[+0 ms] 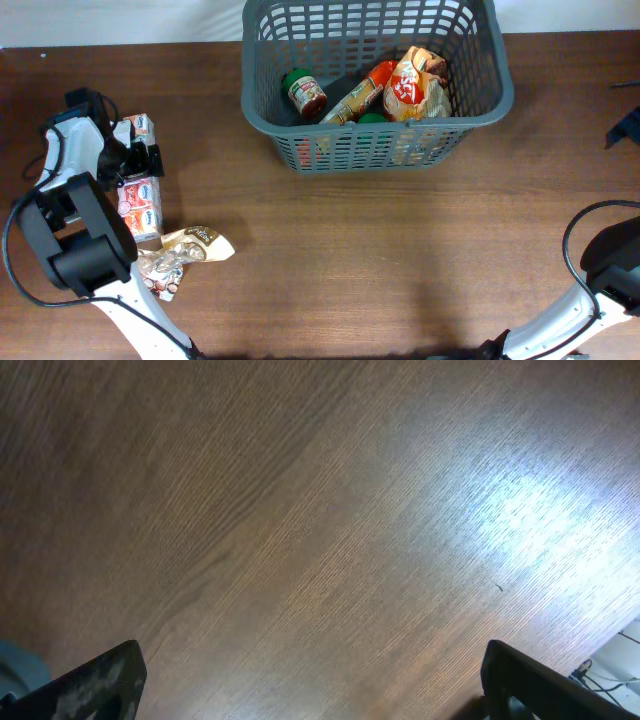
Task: Pack container
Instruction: 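Close the left gripper on the tissue packs, then lift the tissue packs with the left gripper into the basket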
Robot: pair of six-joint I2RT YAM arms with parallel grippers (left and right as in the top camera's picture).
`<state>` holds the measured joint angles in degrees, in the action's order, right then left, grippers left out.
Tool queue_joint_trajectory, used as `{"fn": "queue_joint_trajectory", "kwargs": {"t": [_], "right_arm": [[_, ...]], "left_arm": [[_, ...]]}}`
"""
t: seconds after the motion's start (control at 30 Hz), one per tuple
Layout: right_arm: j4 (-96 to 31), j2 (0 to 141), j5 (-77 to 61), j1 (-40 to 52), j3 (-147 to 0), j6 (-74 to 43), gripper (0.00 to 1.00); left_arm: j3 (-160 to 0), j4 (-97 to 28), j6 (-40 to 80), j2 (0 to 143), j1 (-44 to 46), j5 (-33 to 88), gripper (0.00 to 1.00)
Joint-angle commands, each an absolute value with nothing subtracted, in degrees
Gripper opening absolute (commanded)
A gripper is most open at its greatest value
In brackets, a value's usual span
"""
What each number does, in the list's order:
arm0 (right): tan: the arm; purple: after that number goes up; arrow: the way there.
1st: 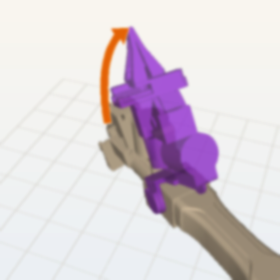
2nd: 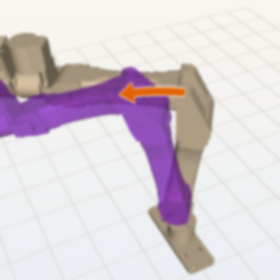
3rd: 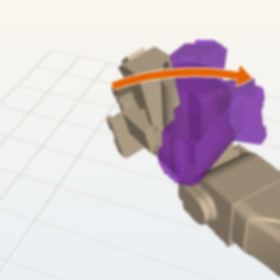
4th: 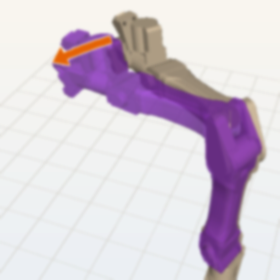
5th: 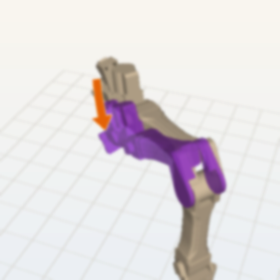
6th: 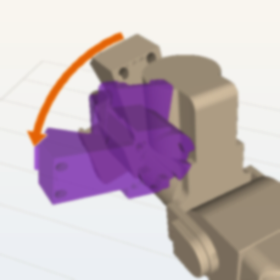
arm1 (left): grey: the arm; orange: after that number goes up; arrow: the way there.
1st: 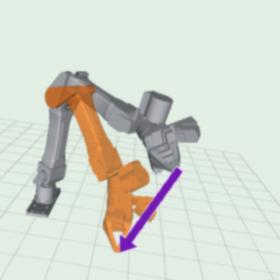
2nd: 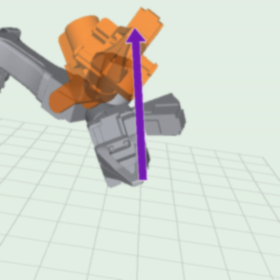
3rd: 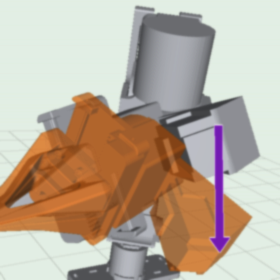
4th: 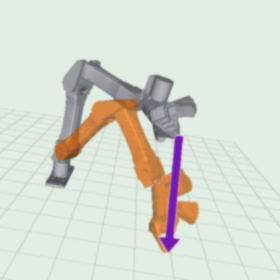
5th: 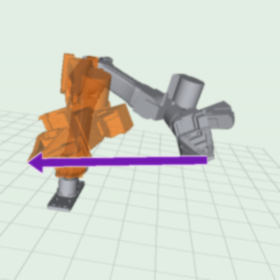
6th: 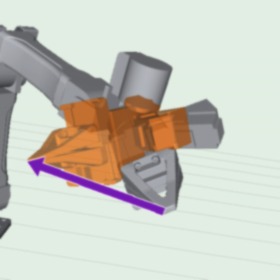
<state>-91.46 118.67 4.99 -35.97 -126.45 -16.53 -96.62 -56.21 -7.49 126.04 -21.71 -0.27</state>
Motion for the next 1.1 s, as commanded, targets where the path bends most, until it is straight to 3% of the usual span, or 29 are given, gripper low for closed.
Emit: {"fn": "queue_joint_trajectory", "kwargs": {"t": [0.0,0.5,0.53,0.67,0.7,0.73,1.07], "right_arm": [[-91.5,118.4,5.1,-36.1,-126.2,-17.0,0.99],[-91.5,118.4,5.1,-36.1,-126.2,-17.0,0.99],[-91.5,118.4,5.1,-36.1,-126.2,-17.0,0.99],[-91.5,118.4,5.1,-36.1,-126.2,-17.0,0.99],[-91.5,118.4,5.1,-36.1,-126.2,-17.0,0.99],[-91.5,118.4,5.1,-36.1,-126.2,-17.0,0.99],[-91.5,118.4,5.1,-36.1,-126.2,-17.0,0.99]], "left_arm": [[-95.9,-56.1,-7.0,126.8,-21.9,-0.4,0.99],[-93.9,-55.0,-7.0,126.8,-21.9,-0.4,0.99],[-94.0,-55.0,-7.0,126.8,-21.9,-0.4,0.93],[-93.9,-55.0,-6.9,126.8,-21.9,-0.4,0.22],[-93.9,-55.0,-6.9,126.8,-21.9,-0.4,0.08],[-94.0,-55.0,-6.5,126.8,-21.9,-0.4,0.02],[-106.7,-60.6,-5.0,122.3,-19.8,2.2,0.02]]}}
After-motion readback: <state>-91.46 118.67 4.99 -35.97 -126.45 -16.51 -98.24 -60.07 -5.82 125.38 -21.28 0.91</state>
